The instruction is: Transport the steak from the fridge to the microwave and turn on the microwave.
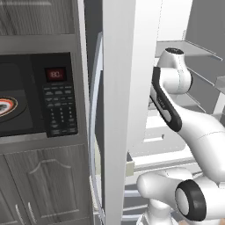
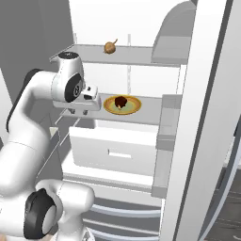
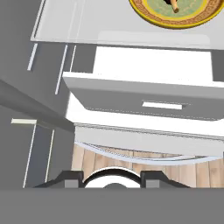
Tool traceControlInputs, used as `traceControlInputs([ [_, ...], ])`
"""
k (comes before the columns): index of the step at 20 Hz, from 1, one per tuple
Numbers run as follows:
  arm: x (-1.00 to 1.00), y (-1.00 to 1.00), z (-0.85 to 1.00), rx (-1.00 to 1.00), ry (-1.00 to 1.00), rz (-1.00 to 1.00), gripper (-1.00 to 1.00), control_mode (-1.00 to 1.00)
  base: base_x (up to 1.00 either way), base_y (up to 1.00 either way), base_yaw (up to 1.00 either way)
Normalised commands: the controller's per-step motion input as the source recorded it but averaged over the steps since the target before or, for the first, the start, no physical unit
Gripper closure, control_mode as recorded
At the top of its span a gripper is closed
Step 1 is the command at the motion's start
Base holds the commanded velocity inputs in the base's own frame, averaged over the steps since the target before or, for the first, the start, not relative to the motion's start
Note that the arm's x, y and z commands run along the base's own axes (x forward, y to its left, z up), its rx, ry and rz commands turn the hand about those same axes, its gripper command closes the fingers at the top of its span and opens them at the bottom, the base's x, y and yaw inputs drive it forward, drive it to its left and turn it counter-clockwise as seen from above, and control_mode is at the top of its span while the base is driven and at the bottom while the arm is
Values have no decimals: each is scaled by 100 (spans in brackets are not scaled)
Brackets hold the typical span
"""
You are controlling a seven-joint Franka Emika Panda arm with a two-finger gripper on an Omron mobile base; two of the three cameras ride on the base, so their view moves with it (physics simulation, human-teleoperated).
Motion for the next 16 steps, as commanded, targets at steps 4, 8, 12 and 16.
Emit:
traceControlInputs([
  [4,0,0,-7,-1,-13,4,-100,-100,0,0,0],
  [8,-1,-14,-11,-7,-22,0,-100,-100,0,0,0],
  [12,-13,-54,-12,0,-15,0,-100,-100,0,0,0],
  [16,-15,-51,-26,3,-20,0,-100,-100,0,0,0],
])
